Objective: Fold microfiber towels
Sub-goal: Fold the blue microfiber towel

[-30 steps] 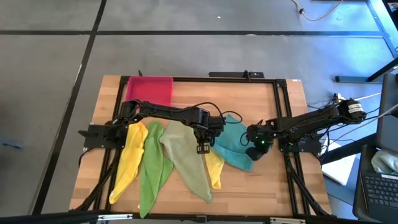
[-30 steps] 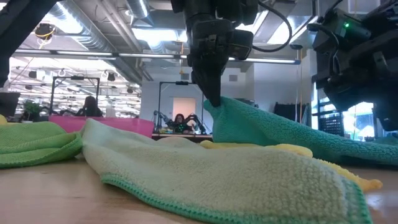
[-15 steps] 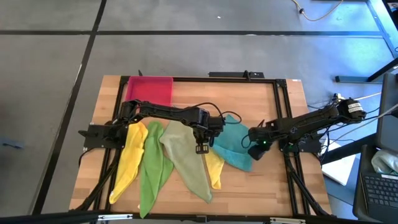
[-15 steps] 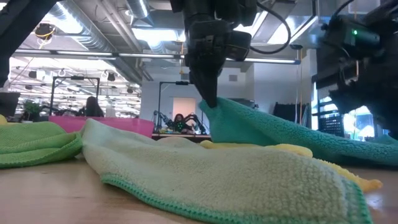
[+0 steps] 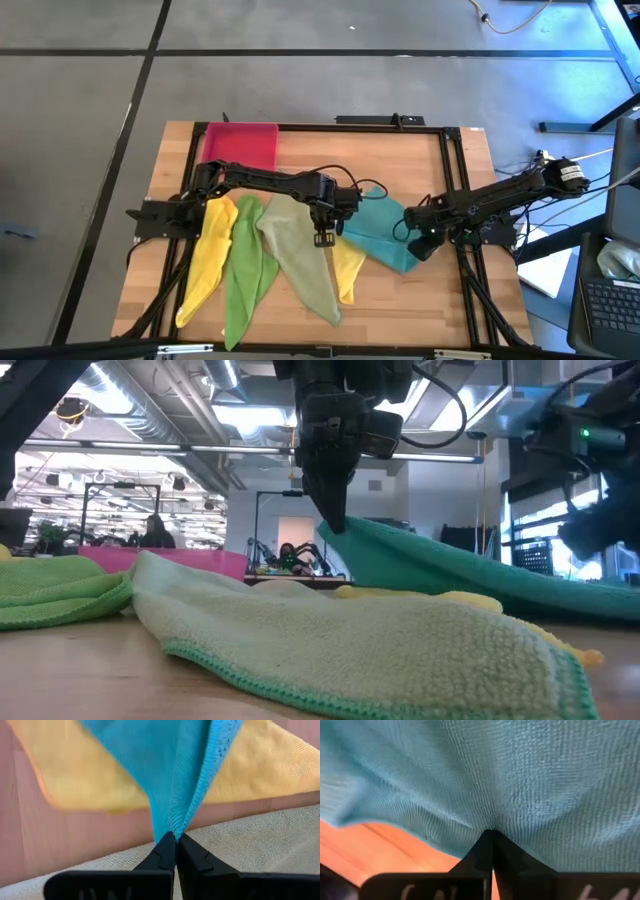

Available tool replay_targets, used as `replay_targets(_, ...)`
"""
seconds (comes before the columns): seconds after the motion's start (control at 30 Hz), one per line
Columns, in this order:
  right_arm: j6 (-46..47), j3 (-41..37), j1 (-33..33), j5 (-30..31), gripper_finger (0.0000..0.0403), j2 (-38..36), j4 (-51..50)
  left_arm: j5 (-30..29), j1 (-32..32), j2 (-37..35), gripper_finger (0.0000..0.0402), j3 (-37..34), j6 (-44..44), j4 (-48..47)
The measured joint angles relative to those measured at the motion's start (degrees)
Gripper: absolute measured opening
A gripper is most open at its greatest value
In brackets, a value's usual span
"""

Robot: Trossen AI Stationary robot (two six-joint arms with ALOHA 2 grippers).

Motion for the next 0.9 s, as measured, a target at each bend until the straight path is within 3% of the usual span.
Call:
replay_targets(0.27, -0.1, 1.6, 0.0, -2.1, 0.0031, -1.5, -0.5, 0.0, 0.1, 0.0, 0.0, 0.0, -0.2, 0.0)
replay_targets(0.5, -3.0, 6.0, 0.0, 3.6, 0.0106, -4.6, 0.6, 0.0, 0.1, 0.0, 0.0, 0.0, -1.0, 0.0)
replay_targets(0.67, -2.0, 7.4, 0.0, 5.6, 0.0152, -5.9, 9.9, 0.0, 0.1, 0.0, 0.0, 0.0, -1.0, 0.1)
replay_targets(0.9, 2.1, 5.6, 1.6, 6.4, 0.016, -3.2, 12.4, 0.0, 0.1, 0.0, 0.0, 0.0, -1.0, 0.4)
